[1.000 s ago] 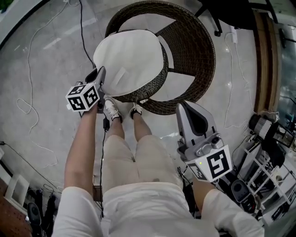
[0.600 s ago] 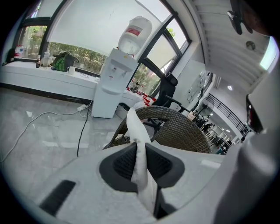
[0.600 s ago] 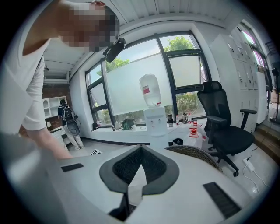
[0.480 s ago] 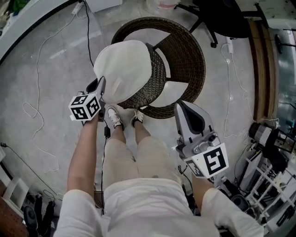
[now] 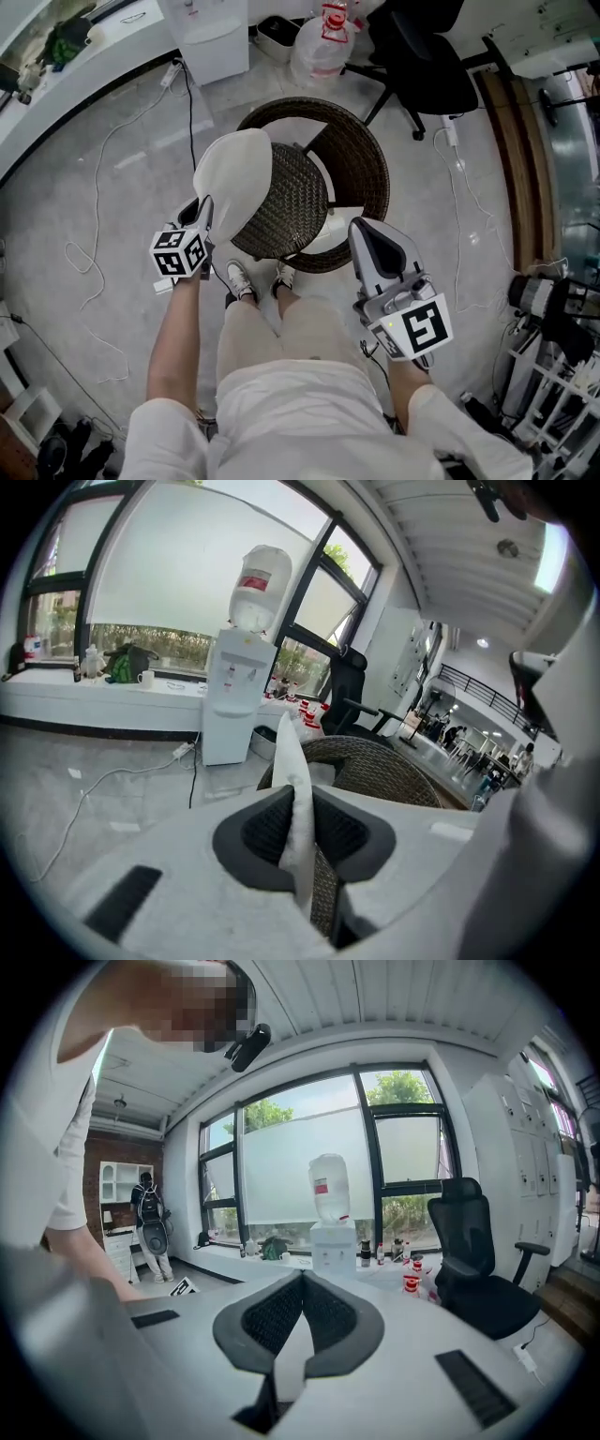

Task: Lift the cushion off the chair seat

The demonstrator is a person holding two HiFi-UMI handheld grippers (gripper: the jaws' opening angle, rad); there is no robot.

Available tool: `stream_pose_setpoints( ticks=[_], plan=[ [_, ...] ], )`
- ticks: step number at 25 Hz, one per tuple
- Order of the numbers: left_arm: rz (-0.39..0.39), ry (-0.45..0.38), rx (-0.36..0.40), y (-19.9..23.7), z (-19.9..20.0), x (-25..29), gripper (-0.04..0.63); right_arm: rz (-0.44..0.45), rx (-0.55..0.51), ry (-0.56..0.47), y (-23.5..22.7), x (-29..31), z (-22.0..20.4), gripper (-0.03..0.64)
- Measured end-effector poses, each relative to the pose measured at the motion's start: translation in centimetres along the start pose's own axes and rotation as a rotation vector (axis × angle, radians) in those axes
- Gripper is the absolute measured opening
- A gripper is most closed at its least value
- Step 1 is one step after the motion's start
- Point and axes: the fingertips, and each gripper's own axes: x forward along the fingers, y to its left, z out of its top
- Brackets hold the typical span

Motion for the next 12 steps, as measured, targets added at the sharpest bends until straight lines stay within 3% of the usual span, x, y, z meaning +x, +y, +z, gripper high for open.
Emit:
stream_pose_setpoints(
  ticks=[12],
  plan=[
    [0.078, -0.061, 0.104, -1.9, 8.8, -7.3, 0.052, 0.001, -0.061, -0.119, -0.5, -2.3, 6.6, 0.002]
  ],
)
